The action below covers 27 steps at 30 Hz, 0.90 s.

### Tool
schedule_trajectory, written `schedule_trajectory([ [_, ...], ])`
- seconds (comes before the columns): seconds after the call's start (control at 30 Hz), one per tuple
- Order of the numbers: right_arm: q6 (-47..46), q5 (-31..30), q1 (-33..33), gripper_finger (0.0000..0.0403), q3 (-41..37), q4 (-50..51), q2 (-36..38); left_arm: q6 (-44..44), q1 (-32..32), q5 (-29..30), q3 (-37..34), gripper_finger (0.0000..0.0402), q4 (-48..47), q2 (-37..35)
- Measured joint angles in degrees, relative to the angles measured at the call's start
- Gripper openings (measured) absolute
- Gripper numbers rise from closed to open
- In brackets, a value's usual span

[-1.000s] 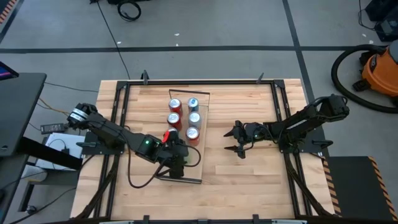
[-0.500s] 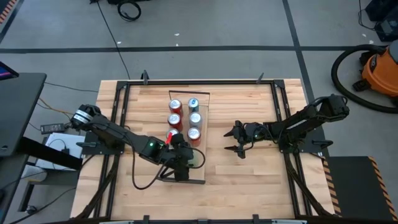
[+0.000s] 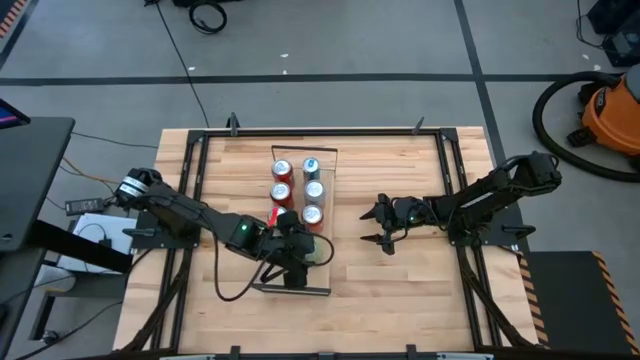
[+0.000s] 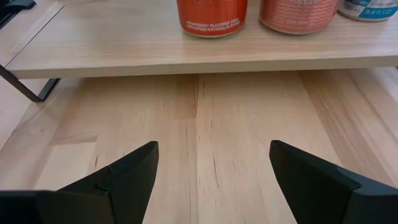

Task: Place canned beverage on shelf
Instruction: Put the light green soda can on the shelf

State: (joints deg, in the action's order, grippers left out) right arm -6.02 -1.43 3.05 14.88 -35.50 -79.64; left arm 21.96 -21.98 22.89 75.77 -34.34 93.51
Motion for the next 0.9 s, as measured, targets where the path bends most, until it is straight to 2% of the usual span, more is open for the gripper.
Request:
schedule_trajectory([
  [0.33, 0.0, 0.0, 0.0, 0.0318, 0.0, -0.6, 0.0, 1.2, 1.7, -0.2, 0.0, 0.0334, 1.6, 1.6],
  [0.63, 0.0, 0.0, 0.0, 0.0318, 0.0, -0.8, 0.0, 1.9, 1.7, -4.1, 0.1, 0.0334, 2.5, 4.5],
  [0.9, 0.0, 0.0, 0.0, 0.0318, 0.0, -0.7, 0.0, 1.3, 1.7, -4.0, 0.2, 0.0334, 2.3, 4.6],
])
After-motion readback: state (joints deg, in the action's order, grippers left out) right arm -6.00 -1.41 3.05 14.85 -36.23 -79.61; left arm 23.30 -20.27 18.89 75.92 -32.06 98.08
